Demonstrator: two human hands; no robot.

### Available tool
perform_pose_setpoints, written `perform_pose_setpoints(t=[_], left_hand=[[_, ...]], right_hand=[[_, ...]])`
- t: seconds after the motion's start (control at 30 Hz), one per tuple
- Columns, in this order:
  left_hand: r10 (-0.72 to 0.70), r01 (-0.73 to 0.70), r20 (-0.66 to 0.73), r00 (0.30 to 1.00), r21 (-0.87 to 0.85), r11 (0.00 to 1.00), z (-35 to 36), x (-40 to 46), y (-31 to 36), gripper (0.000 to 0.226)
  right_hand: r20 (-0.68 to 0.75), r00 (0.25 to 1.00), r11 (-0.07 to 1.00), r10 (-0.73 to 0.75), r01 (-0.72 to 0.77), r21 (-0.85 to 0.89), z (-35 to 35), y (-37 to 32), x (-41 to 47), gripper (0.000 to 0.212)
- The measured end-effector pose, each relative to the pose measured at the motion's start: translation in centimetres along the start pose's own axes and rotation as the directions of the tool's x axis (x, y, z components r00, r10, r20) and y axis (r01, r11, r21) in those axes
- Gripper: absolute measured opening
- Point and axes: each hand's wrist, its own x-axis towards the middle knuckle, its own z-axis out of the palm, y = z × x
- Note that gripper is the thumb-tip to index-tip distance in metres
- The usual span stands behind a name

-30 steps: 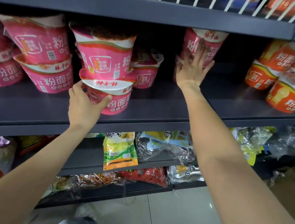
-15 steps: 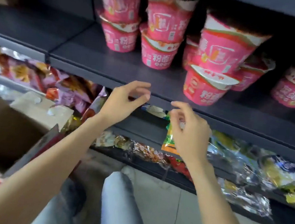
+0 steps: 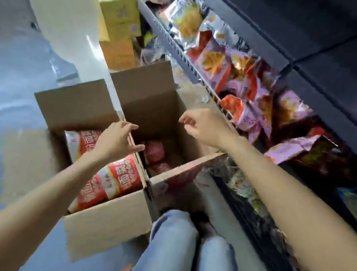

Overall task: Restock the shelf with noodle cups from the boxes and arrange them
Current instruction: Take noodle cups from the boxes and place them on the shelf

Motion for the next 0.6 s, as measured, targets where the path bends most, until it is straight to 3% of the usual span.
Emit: perform_pose_setpoints(t=[0.1, 0.33, 0.43, 0.6], left_hand=[[-0.083, 0.084, -0.042, 0.996, 0.017, 0.996, 3.2, 3.1, -2.4, 0.074], [-0.181, 0.186, -0.071, 0.981, 0.064, 0.981, 8.7, 9.1, -7.1, 0.083], [-0.123, 0.144, -0.145, 0.982, 0.145, 0.979, 9.9, 10.3, -8.7, 0.078], [-0.06, 0.117, -0.232, 0.971, 0.24, 0.964, 11.0, 10.1, -9.3, 0.073]], right_hand=[[0.204, 0.974, 0.965, -0.096, 0.141, -0.223, 3.0, 1.1, 8.2, 0.034], [0.5, 0.845, 0.856, -0.189, 0.392, -0.337, 17.6, 5.8, 19.4, 0.055], [0.6, 0.794, 0.861, -0.098, 0.37, -0.349, 25.0, 8.2, 21.8, 0.059], [0.558, 0.829, 0.891, -0.045, 0.285, -0.352, 33.6, 11.0, 24.4, 0.081]])
